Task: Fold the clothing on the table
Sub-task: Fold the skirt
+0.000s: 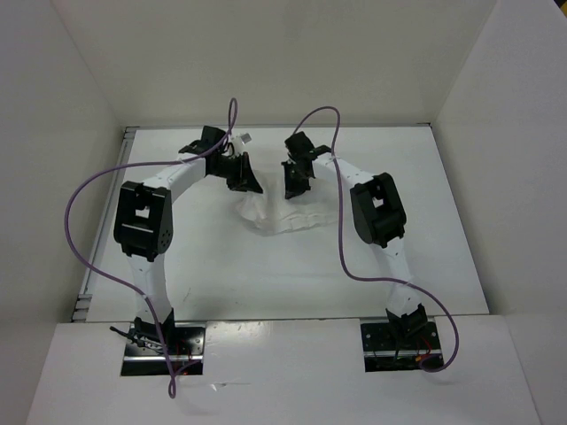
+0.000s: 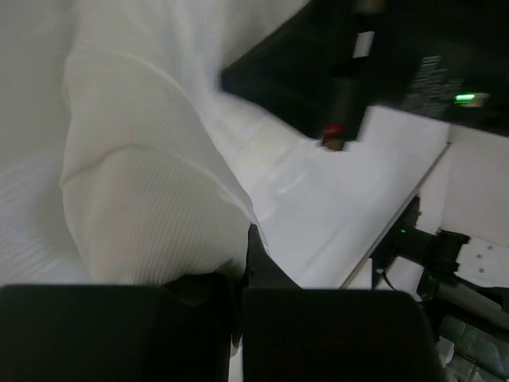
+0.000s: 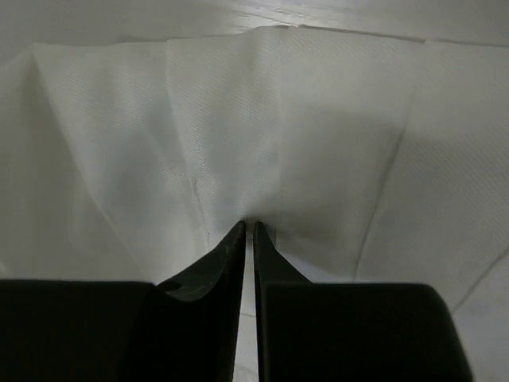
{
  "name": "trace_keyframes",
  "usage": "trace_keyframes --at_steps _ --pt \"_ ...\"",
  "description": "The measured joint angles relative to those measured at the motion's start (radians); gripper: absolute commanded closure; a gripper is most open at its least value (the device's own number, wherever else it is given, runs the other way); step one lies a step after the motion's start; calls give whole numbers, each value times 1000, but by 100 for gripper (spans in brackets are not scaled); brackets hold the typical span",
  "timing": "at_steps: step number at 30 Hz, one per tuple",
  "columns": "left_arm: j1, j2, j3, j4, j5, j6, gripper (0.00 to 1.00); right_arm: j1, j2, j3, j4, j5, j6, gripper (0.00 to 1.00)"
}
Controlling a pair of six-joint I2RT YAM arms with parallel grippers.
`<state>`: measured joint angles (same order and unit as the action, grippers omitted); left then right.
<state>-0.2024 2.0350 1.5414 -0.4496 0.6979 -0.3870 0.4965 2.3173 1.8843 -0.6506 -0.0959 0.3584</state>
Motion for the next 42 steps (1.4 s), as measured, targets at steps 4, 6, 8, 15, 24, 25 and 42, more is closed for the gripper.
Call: trace_keyframes --at_steps 4,6,8,15,24,25,42 --pt "-53 -25 82 15 45 -56 96 -2 10 -14 48 -127 43 87" --pt "-77 -36 109 27 54 -78 96 0 23 -13 73 -196 69 87" --pt "-95 -36 121 34 58 -96 96 6 35 -8 86 -250 91 87" --pt "-92 -16 121 35 64 -163 94 34 87 26 127 -409 154 87" --pt "-87 -7 122 63 63 -208 93 33 124 53 150 -522 200 89" --pt "-86 -7 122 62 63 -209 93 33 122 53 150 -521 200 89" --pt "-73 -7 94 120 89 -216 93 -241 -141 -35 -3 -281 141 50"
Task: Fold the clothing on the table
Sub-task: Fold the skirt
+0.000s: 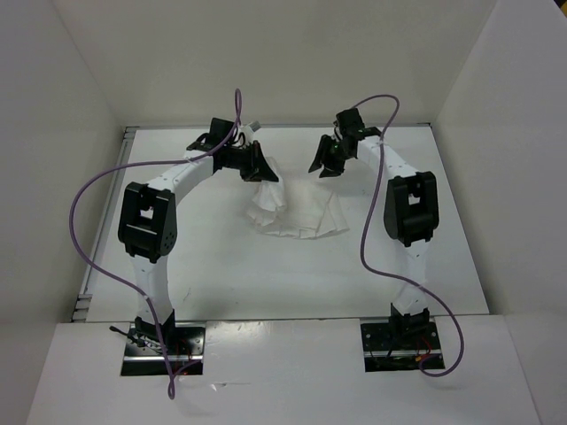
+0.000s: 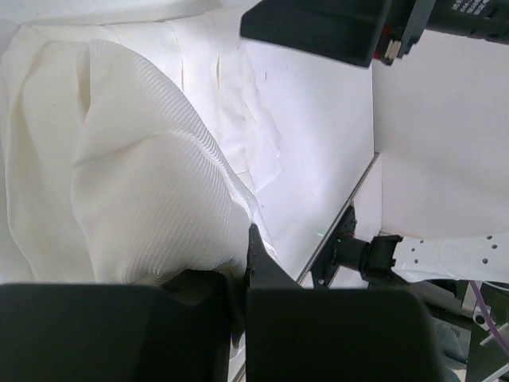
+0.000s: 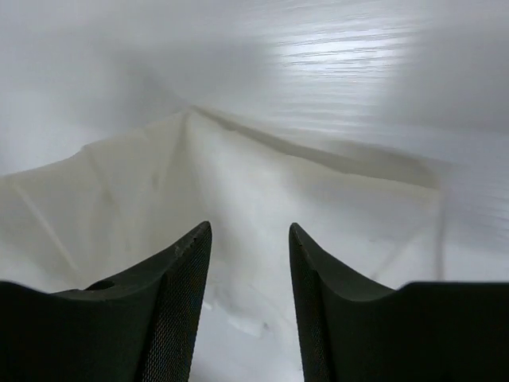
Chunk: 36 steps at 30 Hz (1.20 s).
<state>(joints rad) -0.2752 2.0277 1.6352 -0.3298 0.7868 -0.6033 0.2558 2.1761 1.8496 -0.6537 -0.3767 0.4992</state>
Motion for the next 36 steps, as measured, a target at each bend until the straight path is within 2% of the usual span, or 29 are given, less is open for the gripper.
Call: trace_keyframes --at_steps 4,11,19,28,36 --pt "0 0 0 2 0 0 93 -27 -24 -51 -35 122 -7 50" --pt "-3 2 -1 2 -1 -3 93 -24 -61 -257 -89 249 -6 53" --pt "-58 47 11 17 -5 -31 92 -26 -110 -363 -48 202 10 55" --pt "-172 126 26 56 -18 -90 92 -23 -109 -378 2 122 36 55" --pt "-205 211 124 72 -32 -150 92 -2 -108 -386 29 99 58 56"
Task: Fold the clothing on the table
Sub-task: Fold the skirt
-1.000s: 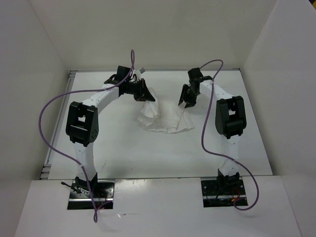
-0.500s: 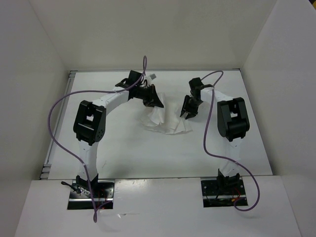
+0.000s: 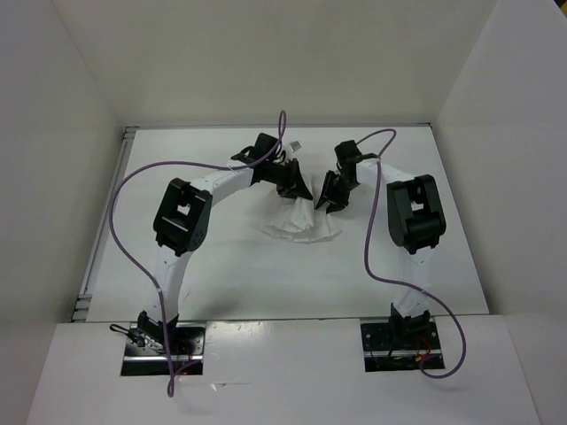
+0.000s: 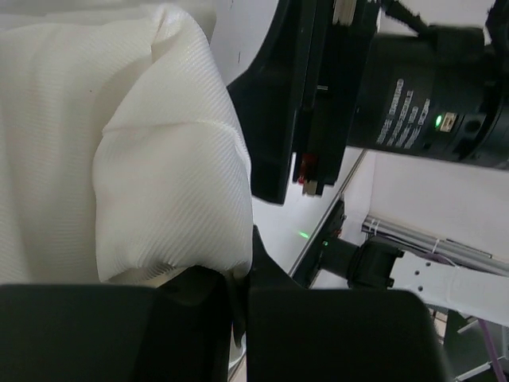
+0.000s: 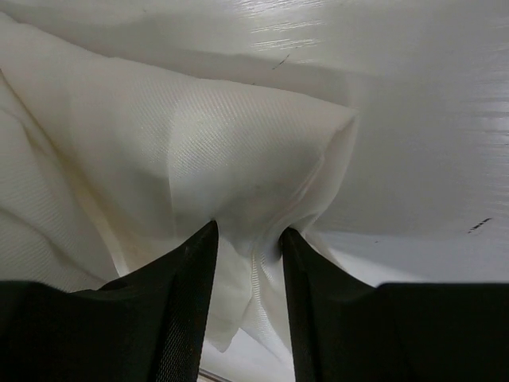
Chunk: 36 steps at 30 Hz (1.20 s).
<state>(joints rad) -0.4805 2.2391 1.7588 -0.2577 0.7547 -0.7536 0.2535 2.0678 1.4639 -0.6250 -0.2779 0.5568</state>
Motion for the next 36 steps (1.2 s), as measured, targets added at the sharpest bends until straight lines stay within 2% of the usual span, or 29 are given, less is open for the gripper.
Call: trace_keyframes --at_steps 1,3,4,8,9,17,25,28,29,31,36 --pt "-1 6 11 0 -2 -10 92 3 0 0 2 -1 1 56" --pt "-1 22 34 0 -8 -16 77 8 1 -2 6 -3 3 56" --pt "-1 30 47 0 -13 -21 73 10 1 -3 8 -5 4 56" --pt "-5 50 71 4 -20 -39 37 14 1 -5 13 -8 5 56" --pt "-8 52 71 3 -20 -43 36 14 1 -5 13 -7 5 56" --pt "-13 -17 68 -19 2 -58 35 -9 -77 -23 -42 117 9 56" --pt "24 -388 -89 -12 8 -24 35 -30 -373 10 -174 315 26 56" --pt "52 -463 -133 -12 -12 14 40 -25 -423 60 -181 319 25 63" --pt "61 -472 -146 -14 -27 24 44 -23 -425 76 -179 309 23 65" --pt "80 -470 -171 -35 -63 52 46 -16 -417 93 -158 272 16 69" --pt "134 -439 -275 -69 -154 99 49 -4 -294 94 -88 182 8 73"
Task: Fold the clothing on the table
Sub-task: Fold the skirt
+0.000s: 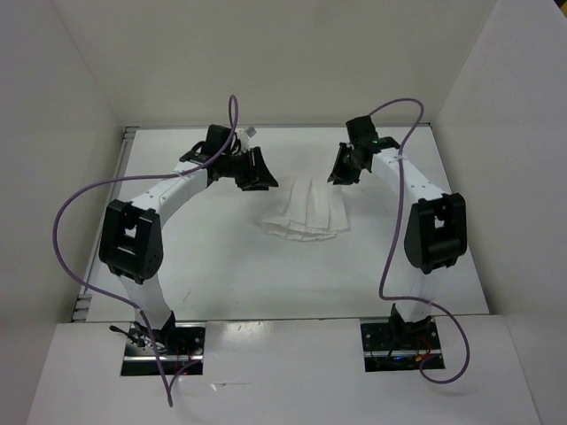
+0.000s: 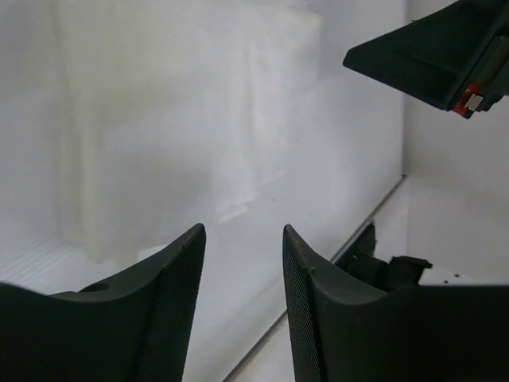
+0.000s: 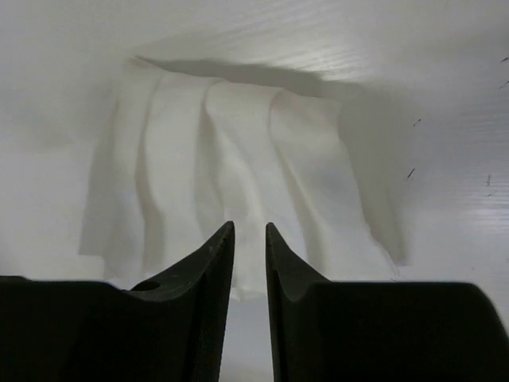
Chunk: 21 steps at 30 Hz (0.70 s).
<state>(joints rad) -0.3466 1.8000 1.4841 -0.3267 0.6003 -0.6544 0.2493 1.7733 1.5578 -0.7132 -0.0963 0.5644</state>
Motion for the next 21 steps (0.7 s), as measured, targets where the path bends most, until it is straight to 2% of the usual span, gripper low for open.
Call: trace_keyframes --at_steps 6,14,21 --pt "23 31 -82 16 -86 29 49 0 143 -123 42 -32 3 73" --pt "-11 101 -174 67 -113 30 50 0 144 -244 47 -12 12 73" --pt "-50 187 -204 22 -129 77 53 0 85 -348 40 3 30 69"
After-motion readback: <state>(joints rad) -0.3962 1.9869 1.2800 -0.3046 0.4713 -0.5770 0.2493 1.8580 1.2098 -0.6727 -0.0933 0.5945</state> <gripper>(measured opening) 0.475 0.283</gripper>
